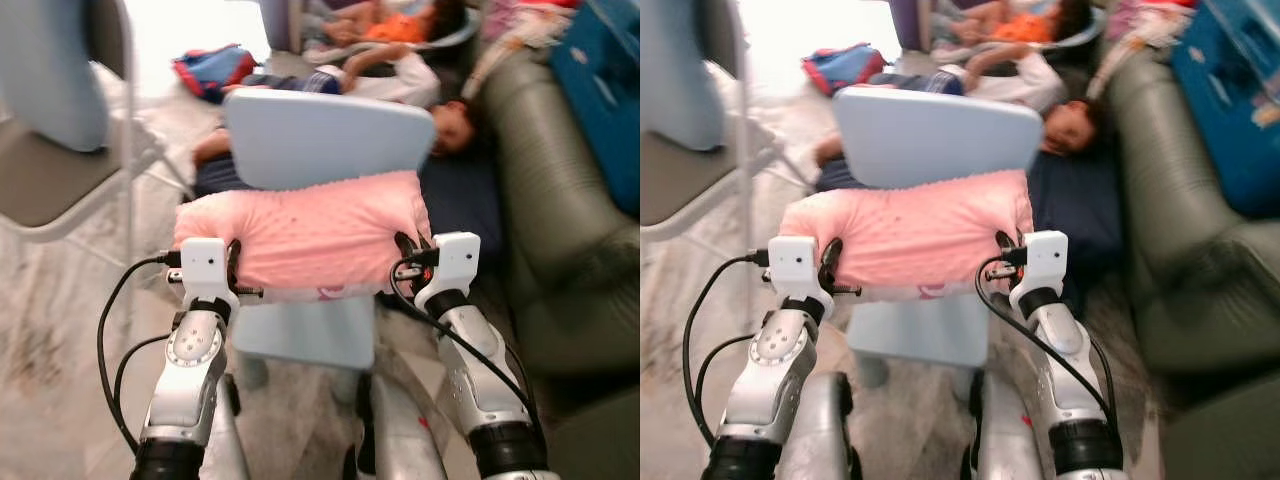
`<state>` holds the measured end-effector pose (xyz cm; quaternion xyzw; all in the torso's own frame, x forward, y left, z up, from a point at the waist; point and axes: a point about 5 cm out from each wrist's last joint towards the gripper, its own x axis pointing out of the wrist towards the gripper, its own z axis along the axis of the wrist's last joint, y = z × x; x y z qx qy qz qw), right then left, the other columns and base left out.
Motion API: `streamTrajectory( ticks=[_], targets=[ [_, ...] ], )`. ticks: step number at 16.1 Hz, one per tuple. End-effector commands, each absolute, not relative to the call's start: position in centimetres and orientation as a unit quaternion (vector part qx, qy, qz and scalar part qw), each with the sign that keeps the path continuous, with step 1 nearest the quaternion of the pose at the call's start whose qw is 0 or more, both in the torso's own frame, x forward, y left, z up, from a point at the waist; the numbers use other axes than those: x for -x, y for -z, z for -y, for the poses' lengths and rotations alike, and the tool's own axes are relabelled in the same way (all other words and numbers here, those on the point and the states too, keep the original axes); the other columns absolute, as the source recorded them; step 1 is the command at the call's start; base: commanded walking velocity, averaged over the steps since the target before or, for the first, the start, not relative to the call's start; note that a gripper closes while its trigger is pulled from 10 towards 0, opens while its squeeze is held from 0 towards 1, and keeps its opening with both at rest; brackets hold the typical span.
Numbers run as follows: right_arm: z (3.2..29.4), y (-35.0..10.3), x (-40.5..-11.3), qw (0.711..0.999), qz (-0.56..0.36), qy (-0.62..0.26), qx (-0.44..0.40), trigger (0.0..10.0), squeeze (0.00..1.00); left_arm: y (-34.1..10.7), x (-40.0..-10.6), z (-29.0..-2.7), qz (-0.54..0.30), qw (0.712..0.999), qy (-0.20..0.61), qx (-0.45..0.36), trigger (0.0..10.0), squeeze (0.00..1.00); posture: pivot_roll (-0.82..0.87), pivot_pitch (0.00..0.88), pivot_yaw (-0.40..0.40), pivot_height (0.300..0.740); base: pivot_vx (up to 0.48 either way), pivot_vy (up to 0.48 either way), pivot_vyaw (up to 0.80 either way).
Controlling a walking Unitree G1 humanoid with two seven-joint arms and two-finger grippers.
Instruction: Move the pillow to the sofa
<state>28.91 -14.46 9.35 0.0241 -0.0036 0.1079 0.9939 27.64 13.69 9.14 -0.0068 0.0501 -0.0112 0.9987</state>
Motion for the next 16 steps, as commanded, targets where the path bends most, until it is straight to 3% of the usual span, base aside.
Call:
streamTrajectory(
  ticks=[1, 3, 9, 16],
  targets=[
    [14.59, -9.85, -29.03, 0.994, 0.012, -0.101, -0.026, 10.0, 0.00, -9.08, -27.65, -13.88, -0.051, 0.999, 0.004, 0.005, 10.0, 0.00, 0.02, 0.052, -0.059, 0.668, 0.000, 0.000, 0.00],
    [14.43, -9.86, -28.84, 0.994, 0.015, -0.108, -0.018, 10.0, 0.00, -8.97, -27.72, -13.75, -0.054, 0.998, 0.008, 0.007, 10.0, 0.00, 0.01, 0.053, -0.059, 0.668, 0.000, 0.000, 0.00],
    [15.16, -10.00, -29.06, 0.996, 0.016, -0.089, -0.010, 10.0, 0.00, -8.51, -27.74, -13.41, -0.068, 0.997, 0.015, 0.017, 10.0, 0.00, 0.01, 0.054, -0.065, 0.740, 0.000, 0.000, 0.00],
    [14.83, -9.88, -28.99, 0.996, 0.014, -0.092, -0.011, 10.0, 0.00, -8.24, -27.64, -13.19, -0.074, 0.997, 0.024, 0.023, 10.0, 0.00, 0.01, 0.058, -0.065, 0.740, 0.000, 0.000, 0.00]
  ],
)
